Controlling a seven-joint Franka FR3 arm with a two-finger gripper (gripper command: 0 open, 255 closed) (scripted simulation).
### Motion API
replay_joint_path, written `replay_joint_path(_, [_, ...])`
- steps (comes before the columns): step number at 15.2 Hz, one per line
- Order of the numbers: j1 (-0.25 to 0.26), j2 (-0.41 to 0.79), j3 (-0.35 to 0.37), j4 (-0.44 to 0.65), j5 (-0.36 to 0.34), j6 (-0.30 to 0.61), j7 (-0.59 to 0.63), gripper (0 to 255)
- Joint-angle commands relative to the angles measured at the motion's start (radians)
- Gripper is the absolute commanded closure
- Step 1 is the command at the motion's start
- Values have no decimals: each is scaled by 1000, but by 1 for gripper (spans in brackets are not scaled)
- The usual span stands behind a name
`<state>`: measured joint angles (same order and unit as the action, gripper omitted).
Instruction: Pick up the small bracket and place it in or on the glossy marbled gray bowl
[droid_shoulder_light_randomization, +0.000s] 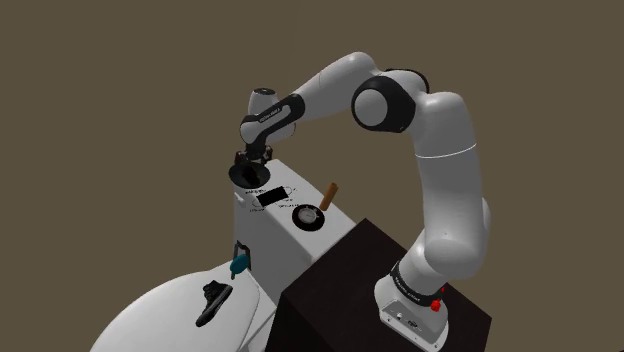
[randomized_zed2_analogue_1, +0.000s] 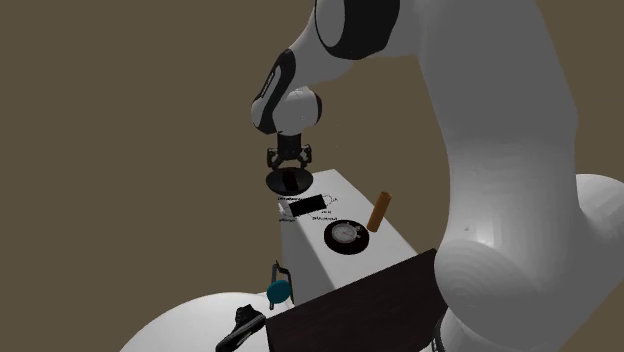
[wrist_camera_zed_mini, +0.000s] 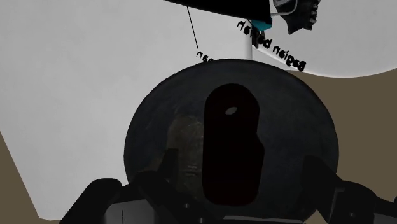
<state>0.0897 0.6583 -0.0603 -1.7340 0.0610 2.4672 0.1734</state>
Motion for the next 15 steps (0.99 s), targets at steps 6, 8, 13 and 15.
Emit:
replay_joint_path(6, [4,-77,-5,-16,-6,-61,3,0])
replay_joint_path(8, [4,-96,-6,-18,-7,-78,4,0])
replay_joint_path(13, [4,-96,-6,-18,-7,-78,4,0])
replay_joint_path(15, [4,-96,-6,-18,-7,-78,4,0])
